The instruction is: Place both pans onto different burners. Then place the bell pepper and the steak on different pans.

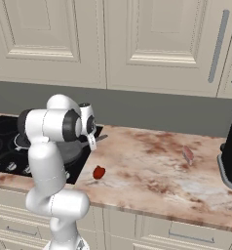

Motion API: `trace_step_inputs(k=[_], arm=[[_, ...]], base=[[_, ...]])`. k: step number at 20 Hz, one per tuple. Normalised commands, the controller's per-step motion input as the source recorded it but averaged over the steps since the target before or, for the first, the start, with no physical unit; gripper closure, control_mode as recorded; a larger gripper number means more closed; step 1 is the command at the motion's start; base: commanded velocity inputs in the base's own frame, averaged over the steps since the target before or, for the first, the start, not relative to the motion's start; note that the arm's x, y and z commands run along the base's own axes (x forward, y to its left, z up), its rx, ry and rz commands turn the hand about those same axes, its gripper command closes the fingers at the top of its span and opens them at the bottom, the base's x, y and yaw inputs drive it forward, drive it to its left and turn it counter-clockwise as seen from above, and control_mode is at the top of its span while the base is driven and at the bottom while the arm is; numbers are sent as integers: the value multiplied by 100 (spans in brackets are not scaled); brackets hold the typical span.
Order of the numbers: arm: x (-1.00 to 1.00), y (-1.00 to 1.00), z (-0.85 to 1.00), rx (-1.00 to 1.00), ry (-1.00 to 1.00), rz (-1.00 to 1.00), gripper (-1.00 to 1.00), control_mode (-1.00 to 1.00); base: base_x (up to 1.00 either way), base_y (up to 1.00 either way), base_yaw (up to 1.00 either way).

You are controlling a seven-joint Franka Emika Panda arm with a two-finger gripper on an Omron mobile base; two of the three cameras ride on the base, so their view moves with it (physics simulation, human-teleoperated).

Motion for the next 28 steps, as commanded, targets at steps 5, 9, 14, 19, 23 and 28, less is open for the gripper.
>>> trace_step_inputs(k=[5,9,14,19,23,28], arm=[[20,0,-8,0,0,0,100,-100],[0,0,-24,0,-1,0,100,-100],[0,0,-27,0,-3,0,100,-100],[0,3,-12,0,0,0,100,-100],[0,6,0,0,0,0,100,-100],[0,1,0,0,0,0,-100,-100]], base=[[0,0,0],[0,0,0],[0,0,0],[0,0,0],[0,0,0],[0,0,0]])
